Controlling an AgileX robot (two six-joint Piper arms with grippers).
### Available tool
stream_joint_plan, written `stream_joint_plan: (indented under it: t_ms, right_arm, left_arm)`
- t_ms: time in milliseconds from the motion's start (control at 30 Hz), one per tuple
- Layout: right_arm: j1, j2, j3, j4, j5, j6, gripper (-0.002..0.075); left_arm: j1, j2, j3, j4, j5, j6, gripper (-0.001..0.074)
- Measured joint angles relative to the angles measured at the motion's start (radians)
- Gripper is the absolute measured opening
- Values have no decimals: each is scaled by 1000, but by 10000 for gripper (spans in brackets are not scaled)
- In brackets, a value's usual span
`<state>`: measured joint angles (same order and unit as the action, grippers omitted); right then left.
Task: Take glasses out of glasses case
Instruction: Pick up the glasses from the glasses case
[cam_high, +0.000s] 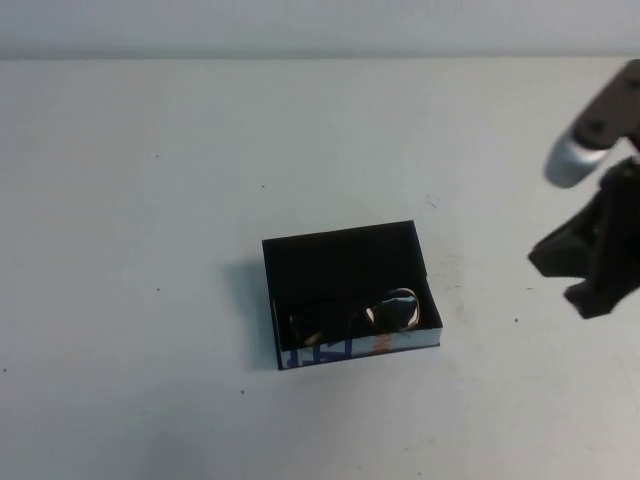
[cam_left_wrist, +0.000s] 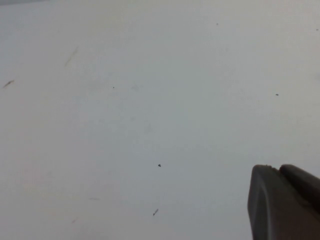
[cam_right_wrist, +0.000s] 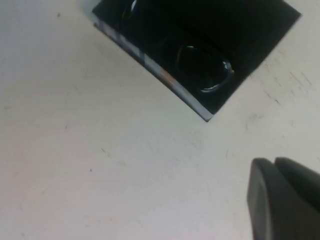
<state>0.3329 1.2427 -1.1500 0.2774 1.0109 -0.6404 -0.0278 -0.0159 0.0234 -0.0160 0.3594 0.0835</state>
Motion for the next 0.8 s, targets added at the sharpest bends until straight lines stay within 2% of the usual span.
stream_joint_plan:
  t_ms: [133, 267, 333, 400, 500, 600, 667, 800]
  right_arm:
    - [140, 183, -155, -118, 44, -61, -18]
    - [212, 322, -251, -153, 51, -193, -6]
    - [236, 375, -278, -153, 51, -254, 31]
    - [259, 420, -289, -141, 33, -311, 122]
    - [288, 476, -295, -132, 0, -396, 341]
    - [317, 519, -295, -132, -46, -468, 504]
    - [331, 543, -295, -134, -89, -484, 536]
    - [340, 586, -299, -137, -159, -494, 512]
  left_arm:
    - [0, 0, 0, 0, 0, 0, -5]
    - [0, 0, 0, 0, 0, 0, -5]
    - [0, 0, 0, 0, 0, 0, -5]
    - [0, 0, 0, 0, 0, 0, -5]
    - [0, 0, 0, 0, 0, 0, -5]
    - [0, 0, 0, 0, 0, 0, -5]
    - [0, 0, 0, 0, 0, 0, -5]
    - [0, 0, 0, 0, 0, 0, -5]
